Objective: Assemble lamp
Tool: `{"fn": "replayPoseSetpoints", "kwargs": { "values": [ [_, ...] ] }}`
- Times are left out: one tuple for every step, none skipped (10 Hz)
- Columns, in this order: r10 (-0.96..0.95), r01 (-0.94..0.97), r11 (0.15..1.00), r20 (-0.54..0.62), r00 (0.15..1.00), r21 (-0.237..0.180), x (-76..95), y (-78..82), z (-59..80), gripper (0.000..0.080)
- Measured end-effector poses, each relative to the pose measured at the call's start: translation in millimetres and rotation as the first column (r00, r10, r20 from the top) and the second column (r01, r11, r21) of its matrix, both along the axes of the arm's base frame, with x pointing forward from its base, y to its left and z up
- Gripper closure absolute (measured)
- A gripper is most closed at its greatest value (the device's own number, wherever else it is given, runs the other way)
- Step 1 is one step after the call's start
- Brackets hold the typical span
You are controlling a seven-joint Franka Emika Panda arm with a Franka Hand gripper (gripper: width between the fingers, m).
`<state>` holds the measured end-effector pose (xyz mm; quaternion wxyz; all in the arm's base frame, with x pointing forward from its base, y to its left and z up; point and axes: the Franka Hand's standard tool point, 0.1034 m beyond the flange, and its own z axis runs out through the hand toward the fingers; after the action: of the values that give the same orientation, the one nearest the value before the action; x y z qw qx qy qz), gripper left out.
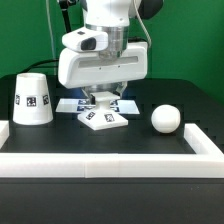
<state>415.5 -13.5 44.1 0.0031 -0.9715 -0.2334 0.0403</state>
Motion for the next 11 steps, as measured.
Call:
{"fn": "replayPoseSetpoints", "kwargs": {
  "values": [
    [0.0, 0.0, 1.0, 0.0, 1.0, 0.0, 0.0, 0.0, 0.0, 0.0265],
    [0.0, 0.0, 1.0, 0.0, 1.0, 0.0, 0.0, 0.0, 0.0, 0.0265],
    [0.027, -0.027, 1.0, 0.001, 1.0, 0.003, 4.2, -2.4, -0.2, 0.0265],
    [0.034, -0.034, 0.999, 0.01, 0.999, 0.008, 17.7, -6.5, 0.1, 0.0265],
    [0.039, -0.039, 0.999, 0.021, 0.999, 0.008, 32.2, -6.9, 0.2, 0.0264],
    [0.056, -0.056, 0.998, 0.038, 0.998, 0.008, 48.3, -6.6, 0.4, 0.0264],
    [0.063, -0.064, 0.998, 0.056, 0.996, 0.009, 64.9, -3.7, 0.7, 0.0264],
    [0.072, -0.073, 0.997, 0.07, 0.995, 0.012, 77.9, 1.2, 0.6, 0.0263],
    [0.077, -0.079, 0.997, 0.083, 0.994, 0.014, 89.3, 4.9, 0.6, 0.0263],
    [0.099, -0.102, 0.995, 0.098, 0.99, 0.018, 101.8, 5.6, 1.2, 0.0263],
    [0.13, -0.134, 0.991, 0.111, 0.985, 0.027, 110.8, 3.3, 1.6, 0.0263]
  ]
}}
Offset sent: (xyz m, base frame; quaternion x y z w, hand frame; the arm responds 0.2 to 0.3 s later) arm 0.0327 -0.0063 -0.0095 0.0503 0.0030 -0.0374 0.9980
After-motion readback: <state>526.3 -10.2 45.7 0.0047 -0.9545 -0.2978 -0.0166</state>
